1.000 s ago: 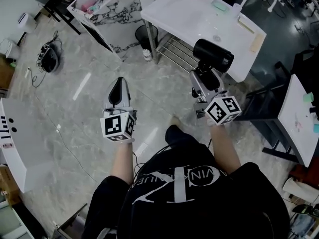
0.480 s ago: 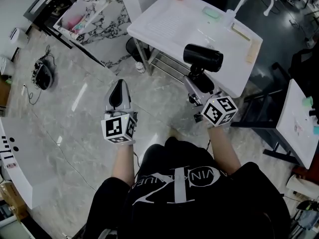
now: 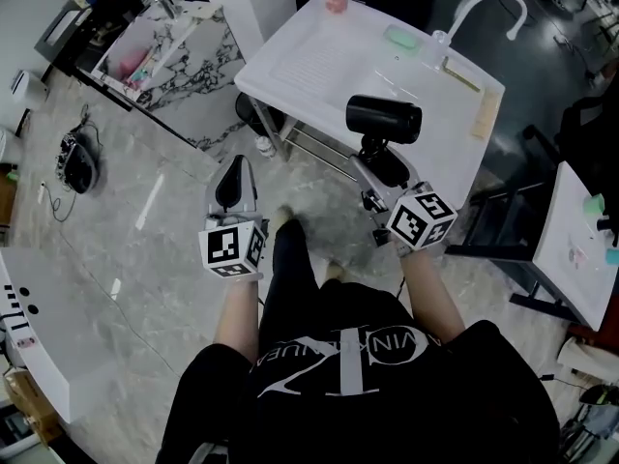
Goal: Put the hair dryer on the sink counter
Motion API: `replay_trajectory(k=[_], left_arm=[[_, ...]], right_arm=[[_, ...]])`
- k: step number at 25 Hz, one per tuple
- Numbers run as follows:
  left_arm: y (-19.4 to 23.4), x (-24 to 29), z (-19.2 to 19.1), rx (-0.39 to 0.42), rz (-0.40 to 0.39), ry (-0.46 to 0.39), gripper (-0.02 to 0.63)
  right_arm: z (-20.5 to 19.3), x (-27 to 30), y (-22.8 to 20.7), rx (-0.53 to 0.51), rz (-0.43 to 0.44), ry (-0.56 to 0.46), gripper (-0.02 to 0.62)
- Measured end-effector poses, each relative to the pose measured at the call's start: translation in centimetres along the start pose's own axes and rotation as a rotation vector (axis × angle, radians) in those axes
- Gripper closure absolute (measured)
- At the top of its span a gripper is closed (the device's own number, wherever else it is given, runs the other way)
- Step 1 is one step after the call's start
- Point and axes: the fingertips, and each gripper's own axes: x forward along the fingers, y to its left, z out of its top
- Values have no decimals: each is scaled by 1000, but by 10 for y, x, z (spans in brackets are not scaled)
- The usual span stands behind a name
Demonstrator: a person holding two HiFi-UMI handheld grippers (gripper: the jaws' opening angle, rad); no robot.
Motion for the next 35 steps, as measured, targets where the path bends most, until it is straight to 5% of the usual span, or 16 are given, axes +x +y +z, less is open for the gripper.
replay_trajectory(k=[19, 35], left_arm=[[70, 226, 7, 0, -222, 49, 606], [125, 301, -33, -68, -306, 120, 606]], right_arm=[[25, 179, -68, 117, -168, 82, 288], [3, 267, -93, 295, -272, 152, 288]])
